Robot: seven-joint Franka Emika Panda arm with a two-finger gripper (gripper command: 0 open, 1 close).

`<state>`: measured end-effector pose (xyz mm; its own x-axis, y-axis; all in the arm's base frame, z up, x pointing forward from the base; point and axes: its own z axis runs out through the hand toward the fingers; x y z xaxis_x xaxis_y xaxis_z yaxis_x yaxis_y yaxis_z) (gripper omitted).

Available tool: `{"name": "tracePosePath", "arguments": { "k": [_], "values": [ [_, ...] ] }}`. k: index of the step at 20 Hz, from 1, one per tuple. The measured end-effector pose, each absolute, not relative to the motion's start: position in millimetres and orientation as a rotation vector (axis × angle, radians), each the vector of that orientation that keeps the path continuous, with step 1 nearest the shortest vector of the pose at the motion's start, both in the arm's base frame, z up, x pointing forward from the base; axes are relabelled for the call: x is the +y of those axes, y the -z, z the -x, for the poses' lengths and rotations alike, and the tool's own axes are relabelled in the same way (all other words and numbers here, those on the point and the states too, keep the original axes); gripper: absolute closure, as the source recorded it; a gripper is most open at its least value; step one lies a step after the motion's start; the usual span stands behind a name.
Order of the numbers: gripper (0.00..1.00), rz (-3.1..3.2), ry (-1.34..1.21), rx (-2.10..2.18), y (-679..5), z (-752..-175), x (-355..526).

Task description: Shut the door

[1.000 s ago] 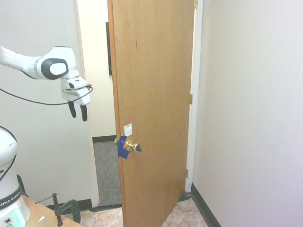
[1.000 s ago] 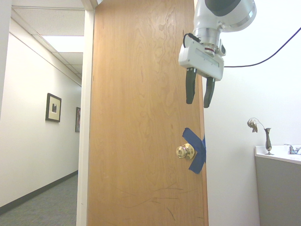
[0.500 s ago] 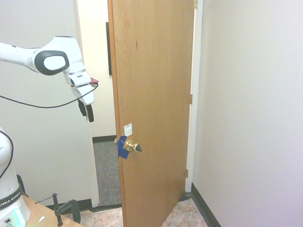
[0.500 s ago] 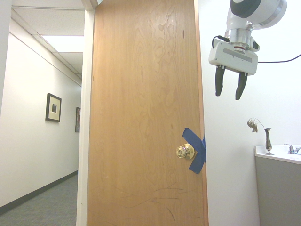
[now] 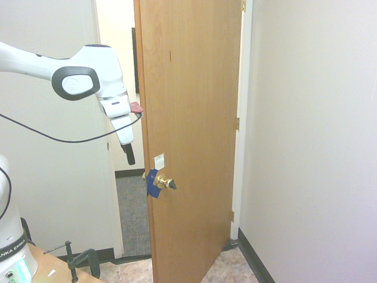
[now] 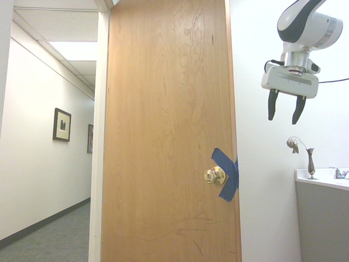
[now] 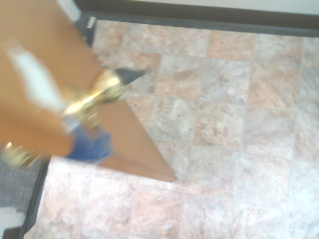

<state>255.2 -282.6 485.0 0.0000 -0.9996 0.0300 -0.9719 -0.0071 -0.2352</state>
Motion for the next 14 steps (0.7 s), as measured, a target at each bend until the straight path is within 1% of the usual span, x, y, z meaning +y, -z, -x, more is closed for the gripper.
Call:
{"name": "tracePosePath", "arguments": {
  "k": [3,6,14],
  "values": [
    [0.0,2.084,0.238,2.149,-473,-267,-314],
    [0.0,2.058,0.255,2.147,-476,-277,-324],
    [0.0,2.123,0.417,2.052,-430,-337,-343]
  ]
}}
